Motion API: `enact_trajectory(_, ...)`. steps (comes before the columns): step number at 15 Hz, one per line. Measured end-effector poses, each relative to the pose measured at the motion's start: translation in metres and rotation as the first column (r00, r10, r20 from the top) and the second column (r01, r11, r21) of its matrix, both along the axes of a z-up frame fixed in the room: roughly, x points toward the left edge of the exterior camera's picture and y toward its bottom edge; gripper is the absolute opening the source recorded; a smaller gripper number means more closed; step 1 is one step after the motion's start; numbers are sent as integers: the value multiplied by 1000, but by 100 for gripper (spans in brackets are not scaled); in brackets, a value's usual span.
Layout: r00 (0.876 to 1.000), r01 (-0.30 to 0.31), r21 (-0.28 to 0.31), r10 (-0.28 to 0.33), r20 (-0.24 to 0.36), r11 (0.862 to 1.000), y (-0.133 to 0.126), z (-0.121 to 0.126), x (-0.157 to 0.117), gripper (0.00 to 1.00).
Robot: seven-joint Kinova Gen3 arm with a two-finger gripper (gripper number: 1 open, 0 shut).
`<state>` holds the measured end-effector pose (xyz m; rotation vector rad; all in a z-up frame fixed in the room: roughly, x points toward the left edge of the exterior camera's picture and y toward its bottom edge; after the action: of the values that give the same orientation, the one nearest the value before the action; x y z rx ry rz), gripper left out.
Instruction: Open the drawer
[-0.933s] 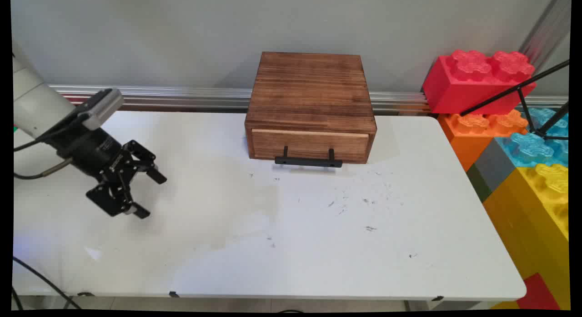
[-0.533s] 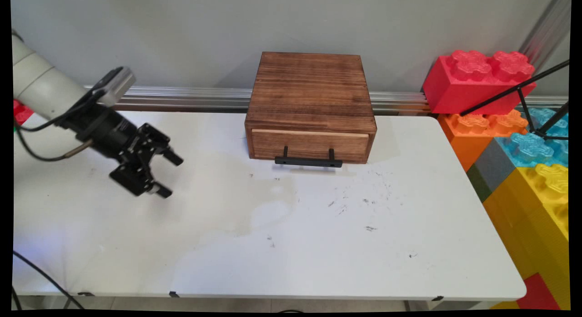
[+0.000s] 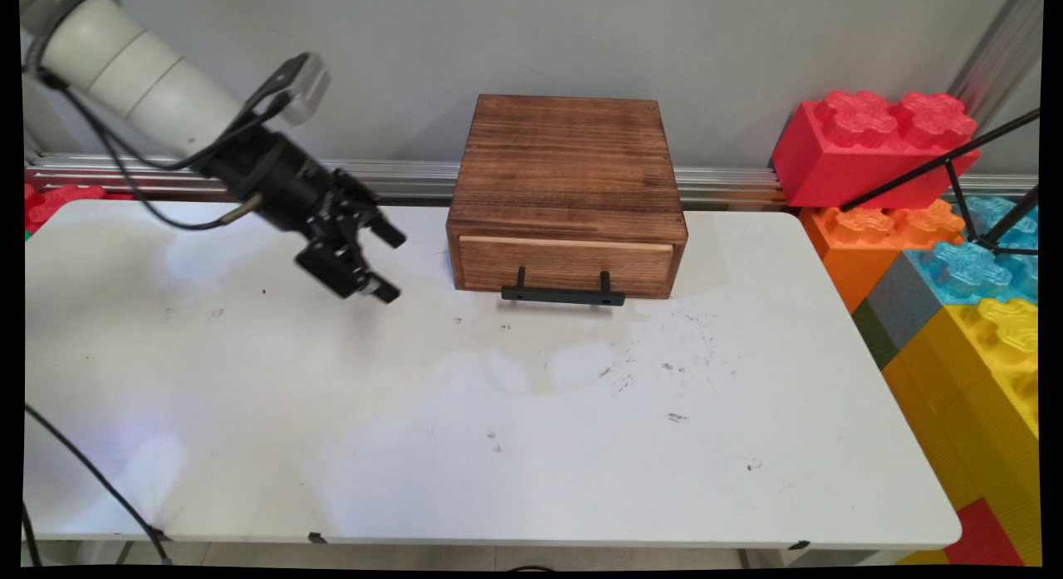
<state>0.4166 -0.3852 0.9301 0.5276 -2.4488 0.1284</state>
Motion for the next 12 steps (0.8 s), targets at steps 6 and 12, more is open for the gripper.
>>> enact_trajectory(6, 999, -47, -13, 47, -1, 999, -31, 19, -56, 100)
enact_trajectory(12, 997, -59, -34, 60, 38, 998, -48, 12, -101, 100)
